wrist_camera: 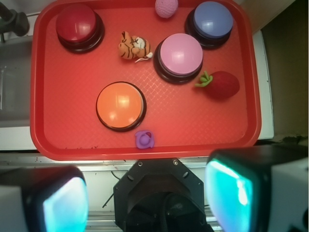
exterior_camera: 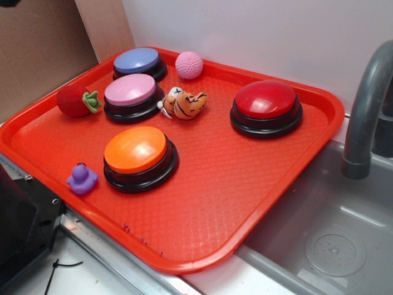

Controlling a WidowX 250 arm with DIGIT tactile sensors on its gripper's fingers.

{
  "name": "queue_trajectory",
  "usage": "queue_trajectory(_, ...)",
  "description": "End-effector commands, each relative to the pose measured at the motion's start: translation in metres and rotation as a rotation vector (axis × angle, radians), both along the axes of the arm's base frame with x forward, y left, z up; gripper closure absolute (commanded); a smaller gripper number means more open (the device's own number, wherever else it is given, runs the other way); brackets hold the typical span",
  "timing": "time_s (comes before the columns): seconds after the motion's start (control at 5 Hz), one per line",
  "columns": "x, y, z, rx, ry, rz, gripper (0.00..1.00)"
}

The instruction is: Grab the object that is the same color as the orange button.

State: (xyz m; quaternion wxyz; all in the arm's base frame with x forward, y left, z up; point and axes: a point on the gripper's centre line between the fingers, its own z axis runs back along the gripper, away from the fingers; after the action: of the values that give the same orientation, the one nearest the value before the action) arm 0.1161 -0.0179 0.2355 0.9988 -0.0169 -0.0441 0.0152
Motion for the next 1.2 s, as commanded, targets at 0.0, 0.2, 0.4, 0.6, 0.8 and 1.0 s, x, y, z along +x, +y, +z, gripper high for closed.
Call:
queue_trajectory(0.0,0.0,0.0,0.0,0.0,0.0,0.0,0.0)
queue_trajectory(0.2,0.008,0.002,-0.007,-0.014,-0.009,0.175,0.0)
queue_trajectory(0.4,0.022,0.008,-0.017,-0.116,-0.009,0.322,0.0)
queue_trajectory(0.6,0.04,0.017,-0.034,-0.179,-0.066,0.568,0.0)
queue_trajectory(0.8,0.067,0.021,-0.053,-0.215,-0.136,0.812,0.0)
queue_trajectory(1.0,0.096,0.023,-0.078,-0.242,-0.193,1.058,0.0)
